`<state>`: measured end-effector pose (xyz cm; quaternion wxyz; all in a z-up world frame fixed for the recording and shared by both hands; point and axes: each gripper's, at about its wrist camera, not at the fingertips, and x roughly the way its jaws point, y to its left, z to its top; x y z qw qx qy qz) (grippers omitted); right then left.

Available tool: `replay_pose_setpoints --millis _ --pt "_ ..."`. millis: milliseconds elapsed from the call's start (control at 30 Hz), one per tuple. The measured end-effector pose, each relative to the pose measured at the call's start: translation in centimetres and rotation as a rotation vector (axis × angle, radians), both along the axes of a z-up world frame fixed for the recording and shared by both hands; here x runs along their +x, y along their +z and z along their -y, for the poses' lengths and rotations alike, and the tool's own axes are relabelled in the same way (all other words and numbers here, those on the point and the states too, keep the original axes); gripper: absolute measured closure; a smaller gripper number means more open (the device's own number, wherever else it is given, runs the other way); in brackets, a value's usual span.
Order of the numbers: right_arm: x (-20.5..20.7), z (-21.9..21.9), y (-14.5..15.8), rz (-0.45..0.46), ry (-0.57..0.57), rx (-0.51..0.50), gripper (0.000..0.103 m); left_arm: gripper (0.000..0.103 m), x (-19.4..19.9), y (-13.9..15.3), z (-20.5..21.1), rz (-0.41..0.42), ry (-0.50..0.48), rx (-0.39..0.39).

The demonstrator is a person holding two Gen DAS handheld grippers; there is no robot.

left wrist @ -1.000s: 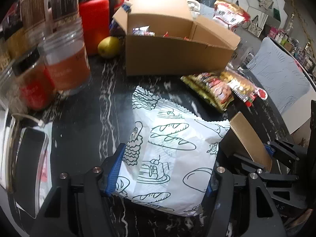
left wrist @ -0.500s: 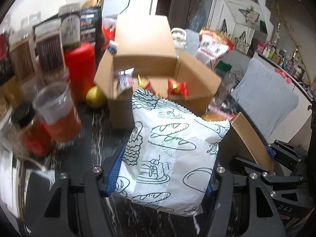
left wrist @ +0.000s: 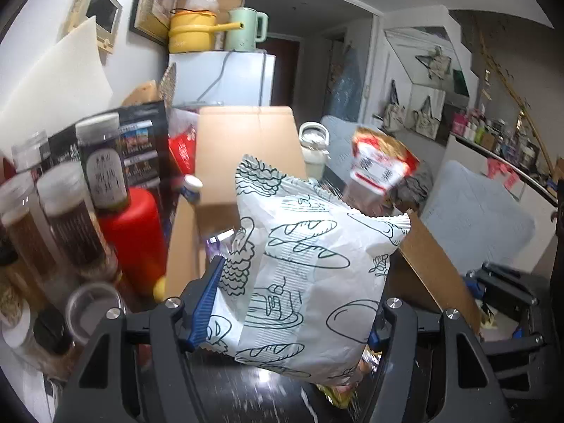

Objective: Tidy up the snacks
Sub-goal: 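Carry the white bag and gold box over the box and release both inside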

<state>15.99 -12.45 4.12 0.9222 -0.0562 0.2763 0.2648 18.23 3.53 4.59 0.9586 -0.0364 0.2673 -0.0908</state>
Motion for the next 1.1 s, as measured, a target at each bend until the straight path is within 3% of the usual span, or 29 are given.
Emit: replay_pose_setpoints --millis 233,433,900,1100 --pt "4.3 -0.6 0.5 -0.014 0.009 0.063 0.060 0.038 3.8 0.9 -0.5 0.038 0.043 0.023" --pt "7.4 -1.0 -0.5 -0.011 -0.004 0.088 0.060 0.038 6.8 -0.8 -0.8 0.018 0.053 0.051" --pt "12.1 -0.9 -8.0 -0.155 -0.018 0.091 0.060 0.038 11.2 -7.0 -0.6 -0.138 0.045 0.118" --pt "12.6 -0.8 -8.9 -0.175 -0.039 0.082 0.060 0.038 12.3 -8.8 -0.5 -0.193 0.055 0.134"
